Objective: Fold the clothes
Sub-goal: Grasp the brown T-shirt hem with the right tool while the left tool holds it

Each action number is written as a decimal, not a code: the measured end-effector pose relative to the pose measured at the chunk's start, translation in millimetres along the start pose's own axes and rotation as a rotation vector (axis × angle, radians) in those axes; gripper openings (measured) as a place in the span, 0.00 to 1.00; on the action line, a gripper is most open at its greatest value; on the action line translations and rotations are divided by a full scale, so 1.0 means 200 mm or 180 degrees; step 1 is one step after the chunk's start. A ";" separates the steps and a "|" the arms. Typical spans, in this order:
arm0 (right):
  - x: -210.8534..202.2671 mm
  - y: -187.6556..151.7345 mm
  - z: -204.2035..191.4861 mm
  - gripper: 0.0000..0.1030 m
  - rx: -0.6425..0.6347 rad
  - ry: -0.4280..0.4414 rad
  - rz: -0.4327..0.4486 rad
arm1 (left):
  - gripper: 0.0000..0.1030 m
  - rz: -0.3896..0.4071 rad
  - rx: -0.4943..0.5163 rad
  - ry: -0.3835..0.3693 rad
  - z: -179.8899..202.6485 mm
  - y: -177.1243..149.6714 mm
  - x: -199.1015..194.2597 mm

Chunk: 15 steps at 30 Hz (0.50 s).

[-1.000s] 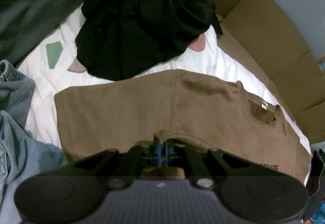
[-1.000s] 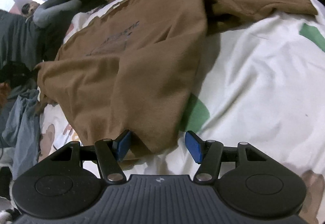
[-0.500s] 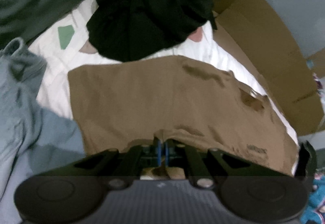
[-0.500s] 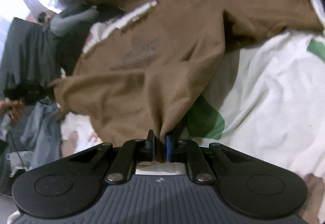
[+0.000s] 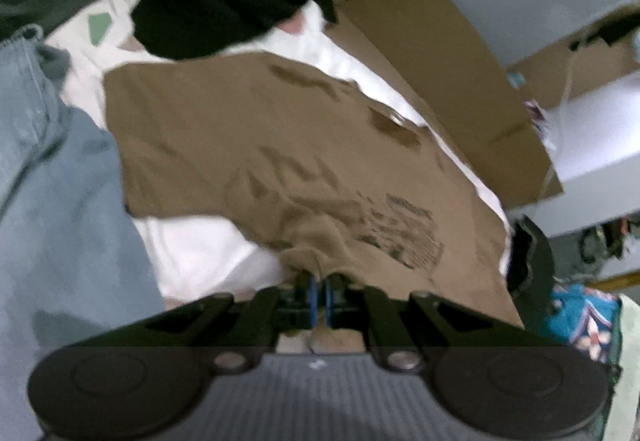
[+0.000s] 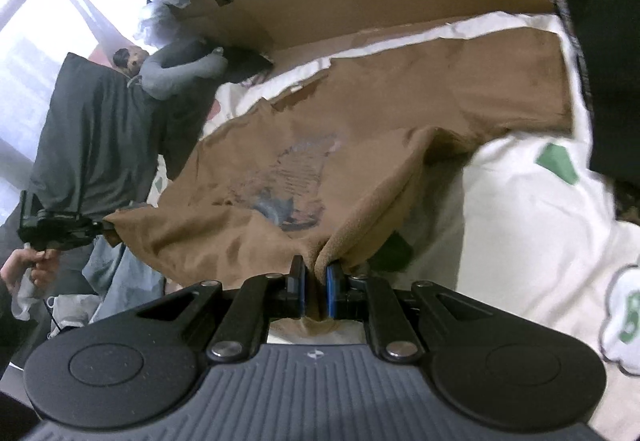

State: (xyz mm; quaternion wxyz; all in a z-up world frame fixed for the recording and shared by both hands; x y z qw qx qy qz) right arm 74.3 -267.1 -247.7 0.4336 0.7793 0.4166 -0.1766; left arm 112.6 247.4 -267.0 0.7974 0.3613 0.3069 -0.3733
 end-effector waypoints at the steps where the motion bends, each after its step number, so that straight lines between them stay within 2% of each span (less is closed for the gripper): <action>1: -0.01 -0.01 0.01 0.08 0.0006 -0.0008 -0.0035 | 0.04 -0.0027 0.0011 -0.0041 0.02 -0.03 -0.01; 5: 0.01 -0.06 0.08 0.08 0.0063 -0.0111 -0.0175 | 0.04 -0.0149 0.0032 -0.0132 0.05 -0.14 -0.01; 8: 0.12 -0.07 0.13 0.08 0.0105 -0.0217 -0.0252 | 0.04 -0.0200 0.0014 -0.0074 -0.01 -0.17 0.02; 15: 0.37 -0.08 0.22 0.08 0.0184 -0.0426 -0.0393 | 0.04 -0.0078 -0.0164 0.0148 -0.20 -0.05 0.09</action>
Point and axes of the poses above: each gripper's, at about its wrist camera, not at the fingertips, and x roughly the way its jaws point, z to its right, y to its top, the point moved 8 cm from there along x, roughly the way its jaws point, and after that the axes turned 7 degrees about z, right-handed, at the moved point
